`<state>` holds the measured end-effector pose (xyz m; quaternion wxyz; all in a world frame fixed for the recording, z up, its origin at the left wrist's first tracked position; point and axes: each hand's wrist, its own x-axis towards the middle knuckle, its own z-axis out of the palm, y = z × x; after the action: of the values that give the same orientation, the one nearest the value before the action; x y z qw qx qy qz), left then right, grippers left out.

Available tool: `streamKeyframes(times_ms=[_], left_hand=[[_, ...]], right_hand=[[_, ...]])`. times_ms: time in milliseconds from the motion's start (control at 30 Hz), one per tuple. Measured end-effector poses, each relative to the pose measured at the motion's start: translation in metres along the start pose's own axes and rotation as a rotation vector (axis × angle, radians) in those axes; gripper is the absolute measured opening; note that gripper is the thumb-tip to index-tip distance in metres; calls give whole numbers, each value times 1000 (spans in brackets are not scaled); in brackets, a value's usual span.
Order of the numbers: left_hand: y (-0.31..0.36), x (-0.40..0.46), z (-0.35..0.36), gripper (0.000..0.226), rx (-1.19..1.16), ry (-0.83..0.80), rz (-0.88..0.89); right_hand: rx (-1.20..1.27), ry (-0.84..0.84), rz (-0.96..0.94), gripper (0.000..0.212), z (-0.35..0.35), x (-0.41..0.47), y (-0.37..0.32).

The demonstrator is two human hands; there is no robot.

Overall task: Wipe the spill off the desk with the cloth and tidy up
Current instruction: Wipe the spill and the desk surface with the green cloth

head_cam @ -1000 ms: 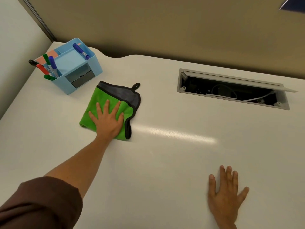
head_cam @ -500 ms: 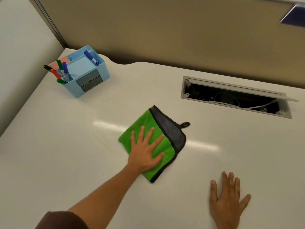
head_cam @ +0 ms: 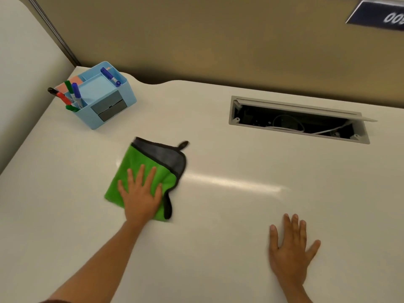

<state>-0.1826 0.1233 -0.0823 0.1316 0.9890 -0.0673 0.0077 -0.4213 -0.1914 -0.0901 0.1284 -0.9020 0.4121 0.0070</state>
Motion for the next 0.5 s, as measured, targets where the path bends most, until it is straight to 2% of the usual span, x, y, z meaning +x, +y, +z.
streamKeyframes(times_ms=[100, 233, 500], left_hand=[[-18, 18, -8, 65, 12, -7, -109], [-6, 19, -8, 70, -10, -84, -134], [79, -58, 22, 68, 11, -202, 263]], right_hand=[[-8, -1, -12, 70, 1, 0, 2], [-16, -2, -15, 70, 1, 0, 3], [-22, 6, -24, 72, -3, -1, 0]])
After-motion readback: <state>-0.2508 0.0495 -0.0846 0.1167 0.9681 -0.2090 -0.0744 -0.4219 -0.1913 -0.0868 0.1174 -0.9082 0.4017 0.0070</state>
